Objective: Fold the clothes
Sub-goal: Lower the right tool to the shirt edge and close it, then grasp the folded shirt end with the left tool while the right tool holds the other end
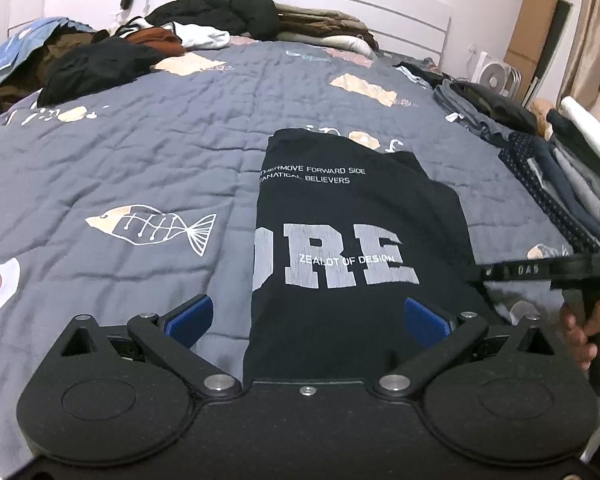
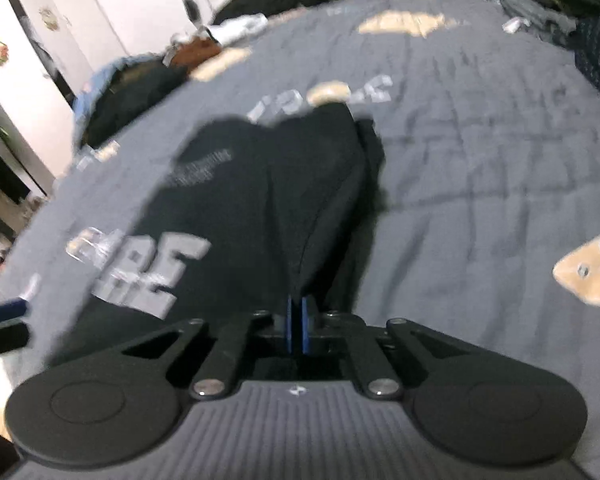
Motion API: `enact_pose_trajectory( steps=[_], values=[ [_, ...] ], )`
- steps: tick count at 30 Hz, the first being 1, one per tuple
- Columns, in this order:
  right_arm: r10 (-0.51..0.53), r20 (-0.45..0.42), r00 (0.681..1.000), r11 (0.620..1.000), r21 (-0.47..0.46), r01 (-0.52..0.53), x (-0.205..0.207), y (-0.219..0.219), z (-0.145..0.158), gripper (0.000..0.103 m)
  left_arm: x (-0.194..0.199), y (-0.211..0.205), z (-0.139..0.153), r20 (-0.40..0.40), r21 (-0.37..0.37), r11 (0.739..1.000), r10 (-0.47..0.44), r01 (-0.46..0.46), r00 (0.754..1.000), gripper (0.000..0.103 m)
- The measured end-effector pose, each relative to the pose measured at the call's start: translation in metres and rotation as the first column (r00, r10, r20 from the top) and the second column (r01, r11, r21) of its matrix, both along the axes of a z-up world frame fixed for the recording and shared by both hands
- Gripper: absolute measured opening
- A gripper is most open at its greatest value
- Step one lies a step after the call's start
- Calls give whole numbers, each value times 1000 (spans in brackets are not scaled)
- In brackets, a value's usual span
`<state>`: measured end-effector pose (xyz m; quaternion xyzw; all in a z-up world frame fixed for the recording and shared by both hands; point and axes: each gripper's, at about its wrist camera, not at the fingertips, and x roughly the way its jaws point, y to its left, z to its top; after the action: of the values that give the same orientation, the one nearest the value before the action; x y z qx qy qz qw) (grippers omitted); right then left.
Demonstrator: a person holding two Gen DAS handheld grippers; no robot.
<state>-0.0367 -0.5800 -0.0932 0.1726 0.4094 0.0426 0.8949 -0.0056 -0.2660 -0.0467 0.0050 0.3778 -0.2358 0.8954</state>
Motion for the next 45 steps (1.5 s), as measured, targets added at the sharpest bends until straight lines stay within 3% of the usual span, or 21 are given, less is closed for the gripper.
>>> enact_pose_trajectory(
  steps=[9,17,22,32,38,45],
  values=[
    [-46,26,999,997,62,45,-32,-3,29,15,1,5,-2,-12,4,1000,20,-20,1000,103],
    [106,44,993,992,63,-109,-50,43,38,19,1,9,-4,-22,9,999,35,-34,999,103],
    [66,46,997,998,-17,-65,-68,51,35,38,-1,12,-5,-13,15,999,37,-36,999,103],
    [9,51,999,1000,-27,-7,-86,45,36,42,-7,17,-8,7,27,999,40,-41,999,103],
    [4,57,998,1000,-20,-3,-94,49,36,42,-3,31,0,-23,-26,999,20,-20,1000,101],
    [-23,51,998,999,24,21,-98,39,37,42,15,44,-4,-139,-105,994,-37,22,990,76]
  ],
)
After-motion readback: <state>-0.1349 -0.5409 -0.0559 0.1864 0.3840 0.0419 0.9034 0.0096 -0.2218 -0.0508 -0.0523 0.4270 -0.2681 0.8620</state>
